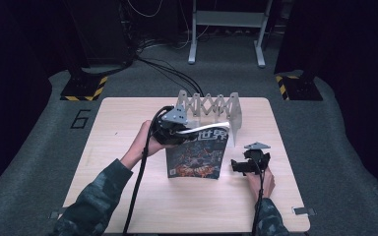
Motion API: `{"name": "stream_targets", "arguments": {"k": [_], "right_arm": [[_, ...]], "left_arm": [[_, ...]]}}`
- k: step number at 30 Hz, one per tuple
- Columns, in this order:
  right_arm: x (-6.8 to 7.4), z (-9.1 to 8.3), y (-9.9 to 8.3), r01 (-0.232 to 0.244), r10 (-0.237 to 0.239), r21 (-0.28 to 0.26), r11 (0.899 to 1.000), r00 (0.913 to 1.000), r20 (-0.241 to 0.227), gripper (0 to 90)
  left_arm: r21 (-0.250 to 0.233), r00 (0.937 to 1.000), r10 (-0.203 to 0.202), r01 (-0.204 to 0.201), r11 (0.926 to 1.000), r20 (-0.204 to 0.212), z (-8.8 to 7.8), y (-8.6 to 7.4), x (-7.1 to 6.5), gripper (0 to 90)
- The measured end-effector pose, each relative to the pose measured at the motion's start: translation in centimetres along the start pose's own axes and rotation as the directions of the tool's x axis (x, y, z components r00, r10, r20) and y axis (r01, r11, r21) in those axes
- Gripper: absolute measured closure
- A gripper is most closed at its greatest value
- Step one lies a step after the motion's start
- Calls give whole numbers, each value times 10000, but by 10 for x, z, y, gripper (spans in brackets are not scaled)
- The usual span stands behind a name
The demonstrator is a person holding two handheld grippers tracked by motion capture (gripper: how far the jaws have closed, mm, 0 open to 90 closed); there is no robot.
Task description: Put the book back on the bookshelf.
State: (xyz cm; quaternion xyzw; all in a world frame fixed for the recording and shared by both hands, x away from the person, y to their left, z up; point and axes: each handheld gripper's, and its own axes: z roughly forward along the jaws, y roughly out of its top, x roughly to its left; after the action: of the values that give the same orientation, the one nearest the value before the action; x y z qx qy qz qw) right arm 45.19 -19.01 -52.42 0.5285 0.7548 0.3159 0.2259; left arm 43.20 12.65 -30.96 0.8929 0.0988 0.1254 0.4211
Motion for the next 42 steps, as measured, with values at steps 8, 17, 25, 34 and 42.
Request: {"name": "stream_targets", "arguments": {"k": [8, 17, 25, 34, 42], "right_arm": [[-2, 5, -1, 28, -29, -66, 10000, 9999, -101, 0], [-2, 7, 0, 173, -176, -73, 9998, 9991, -390, 0], [-1, 7, 0, 118, -120, -63, 9999, 9991, -398, 0], [-1, 7, 0, 99, -102, -67, 9999, 9992, -394, 0], [-1, 7, 0, 58, -61, -81, 10000, 9993, -371, 0]], "left_arm": [[19, 9999, 112, -112, 9999, 58, -4, 4, -3, 820], [29, 9999, 138, -138, 9999, -38, -6, 8, -6, 820], [24, 9996, 254, -254, 9997, -73, -11, 13, -3, 819], [85, 9990, -16, 19, 10000, -437, -17, 9, 2, 819], [55, 9970, -211, 216, 9998, -745, -23, 5, 6, 819]]}}
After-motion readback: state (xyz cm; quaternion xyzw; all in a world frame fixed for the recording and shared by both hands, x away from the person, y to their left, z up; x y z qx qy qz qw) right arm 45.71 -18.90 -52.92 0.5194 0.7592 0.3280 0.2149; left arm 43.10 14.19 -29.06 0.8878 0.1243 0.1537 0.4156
